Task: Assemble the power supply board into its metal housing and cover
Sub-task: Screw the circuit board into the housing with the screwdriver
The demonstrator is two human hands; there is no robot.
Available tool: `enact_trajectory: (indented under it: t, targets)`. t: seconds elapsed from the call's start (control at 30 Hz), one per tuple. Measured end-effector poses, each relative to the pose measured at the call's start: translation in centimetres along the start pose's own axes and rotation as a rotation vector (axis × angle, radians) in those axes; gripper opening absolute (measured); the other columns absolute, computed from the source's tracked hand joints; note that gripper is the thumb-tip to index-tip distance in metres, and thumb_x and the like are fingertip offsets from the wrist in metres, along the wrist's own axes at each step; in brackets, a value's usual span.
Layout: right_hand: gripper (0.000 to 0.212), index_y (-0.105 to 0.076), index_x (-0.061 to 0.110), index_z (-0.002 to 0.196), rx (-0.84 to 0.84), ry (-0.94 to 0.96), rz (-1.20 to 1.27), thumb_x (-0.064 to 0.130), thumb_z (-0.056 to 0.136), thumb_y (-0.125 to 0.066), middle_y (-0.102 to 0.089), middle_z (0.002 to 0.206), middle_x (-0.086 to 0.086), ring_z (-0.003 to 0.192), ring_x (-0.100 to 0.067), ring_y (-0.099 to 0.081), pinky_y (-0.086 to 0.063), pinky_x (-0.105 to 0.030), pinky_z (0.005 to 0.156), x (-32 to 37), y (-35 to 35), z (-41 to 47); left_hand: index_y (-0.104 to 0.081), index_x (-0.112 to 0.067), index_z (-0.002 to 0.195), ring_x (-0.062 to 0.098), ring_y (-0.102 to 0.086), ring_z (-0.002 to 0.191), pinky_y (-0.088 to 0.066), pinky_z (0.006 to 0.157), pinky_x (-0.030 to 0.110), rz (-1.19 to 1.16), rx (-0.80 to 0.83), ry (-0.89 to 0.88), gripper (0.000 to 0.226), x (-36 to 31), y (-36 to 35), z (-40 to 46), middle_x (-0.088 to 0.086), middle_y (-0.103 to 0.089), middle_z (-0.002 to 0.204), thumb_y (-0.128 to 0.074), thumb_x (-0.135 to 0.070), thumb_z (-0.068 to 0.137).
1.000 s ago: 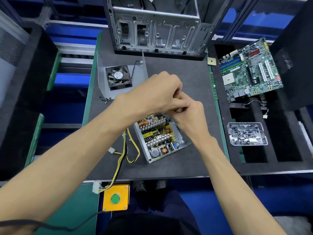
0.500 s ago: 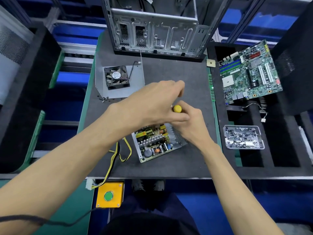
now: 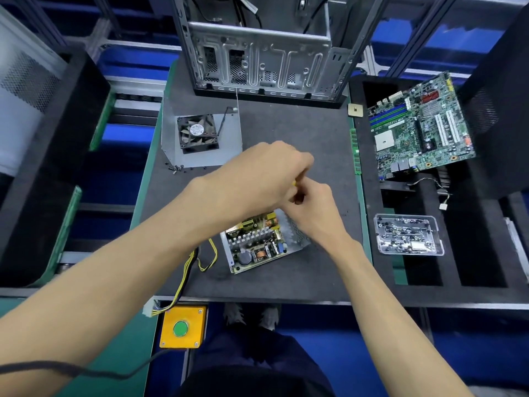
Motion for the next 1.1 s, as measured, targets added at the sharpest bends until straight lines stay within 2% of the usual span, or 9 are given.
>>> enact_trajectory:
  t: [0.1, 0.2, 0.37, 0.5, 0.57, 0.7, 0.83, 1.0, 1.1]
  targets:
    - [0.032, -0.039, 0.031, 0.061, 0.013, -0.053, -0.052, 0.015, 0.077, -0.061, -0.048, 0.048, 0.009, 0.050, -0.004, -0.041, -0.032, -0.014, 0.045, -0.5, 0.0, 0.3, -0.055, -0.015, 0.107, 0.028, -0.056, 0.089, -0.049, 0.074, 0.046, -0.061, 0.029, -0.059, 0.023, -0.3, 0.0, -0.3, 0.005, -0.051, 0.103, -0.063, -0.025, 0.087]
    - [0.030, -0.039, 0.035, 0.061, 0.027, -0.033, -0.019, 0.018, 0.078, -0.058, -0.044, 0.050, 0.008, 0.052, -0.007, -0.033, -0.030, -0.017, 0.045, -0.2, 0.0, 0.3, -0.049, -0.015, 0.096, 0.034, -0.058, 0.080, -0.045, 0.062, 0.040, 0.089, -0.036, 0.129, 0.041, 0.3, -0.2, -0.2, 0.005, -0.053, 0.084, -0.057, -0.054, 0.087]
    - [0.034, -0.029, 0.032, 0.054, 0.018, -0.019, -0.086, 0.020, 0.074, -0.053, -0.049, 0.043, 0.017, 0.044, 0.000, -0.041, -0.031, -0.014, 0.042, 0.3, 0.0, 0.6, -0.067, -0.013, 0.093, 0.027, -0.058, 0.094, -0.049, 0.079, 0.046, -0.062, 0.074, -0.103, 0.014, -0.1, 0.0, 0.4, 0.004, -0.059, 0.100, -0.060, -0.008, 0.083]
    - [0.037, -0.040, 0.036, 0.059, 0.054, -0.028, -0.064, 0.010, 0.078, -0.058, -0.051, 0.050, 0.010, 0.050, -0.007, -0.041, -0.031, -0.018, 0.043, -0.2, 0.0, 1.2, -0.055, -0.013, 0.101, 0.028, -0.058, 0.084, -0.050, 0.073, 0.045, -0.015, -0.017, 0.087, 0.033, 0.3, -0.6, 0.1, 0.005, -0.055, 0.098, -0.062, -0.044, 0.089]
    - [0.036, -0.035, 0.037, 0.058, 0.037, 0.015, -0.015, 0.019, 0.078, -0.060, -0.047, 0.049, 0.013, 0.050, -0.006, -0.036, -0.029, -0.016, 0.046, 0.2, 0.0, 1.0, -0.054, -0.012, 0.098, 0.035, -0.061, 0.088, -0.051, 0.074, 0.047, 0.009, -0.029, 0.162, 0.030, 0.9, -0.5, 0.3, 0.009, -0.061, 0.093, -0.060, -0.041, 0.093]
    - [0.040, -0.034, 0.030, 0.055, 0.043, -0.015, -0.033, 0.019, 0.080, -0.063, -0.050, 0.046, 0.019, 0.047, -0.003, -0.042, -0.032, -0.014, 0.046, 0.1, -0.1, 1.3, -0.065, -0.015, 0.106, 0.028, -0.060, 0.101, -0.048, 0.086, 0.045, -0.066, 0.103, 0.004, 0.017, 0.8, 0.2, 0.9, 0.004, -0.061, 0.107, -0.062, -0.013, 0.089]
    - [0.039, -0.050, 0.032, 0.055, 0.109, -0.012, -0.077, 0.008, 0.083, -0.064, -0.045, 0.045, 0.010, 0.048, -0.005, -0.038, -0.026, -0.021, 0.048, -0.1, -0.2, 2.0, -0.058, -0.017, 0.099, 0.028, -0.060, 0.089, -0.050, 0.078, 0.042, -0.071, -0.010, 0.108, 0.031, 1.5, 0.3, 0.6, 0.002, -0.062, 0.095, -0.065, -0.046, 0.089]
    - [0.051, -0.033, 0.030, 0.053, 0.072, -0.008, -0.054, 0.011, 0.082, -0.070, -0.049, 0.046, 0.015, 0.046, -0.004, -0.039, -0.030, -0.017, 0.045, -0.3, -0.2, 2.2, -0.069, -0.020, 0.100, 0.022, -0.058, 0.095, -0.049, 0.084, 0.043, -0.126, 0.097, -0.004, 0.013, 1.5, 0.6, 1.2, -0.002, -0.057, 0.098, -0.065, -0.018, 0.087]
    - [0.047, -0.039, 0.030, 0.051, 0.111, -0.028, -0.081, 0.008, 0.082, -0.067, -0.046, 0.044, 0.009, 0.047, -0.006, -0.037, -0.025, -0.020, 0.046, -0.4, -0.2, 2.6, -0.063, -0.019, 0.100, 0.024, -0.060, 0.090, -0.052, 0.079, 0.042, -0.089, 0.036, 0.078, 0.027, 1.7, 0.7, 1.1, 0.000, -0.062, 0.094, -0.067, -0.043, 0.086]
Point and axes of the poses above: each hand's wrist, its own z-axis towards the middle knuckle, its own y-axis out of the back of the hand, x = y × z, the point moved 3 cm from there along z, towards the middle knuckle
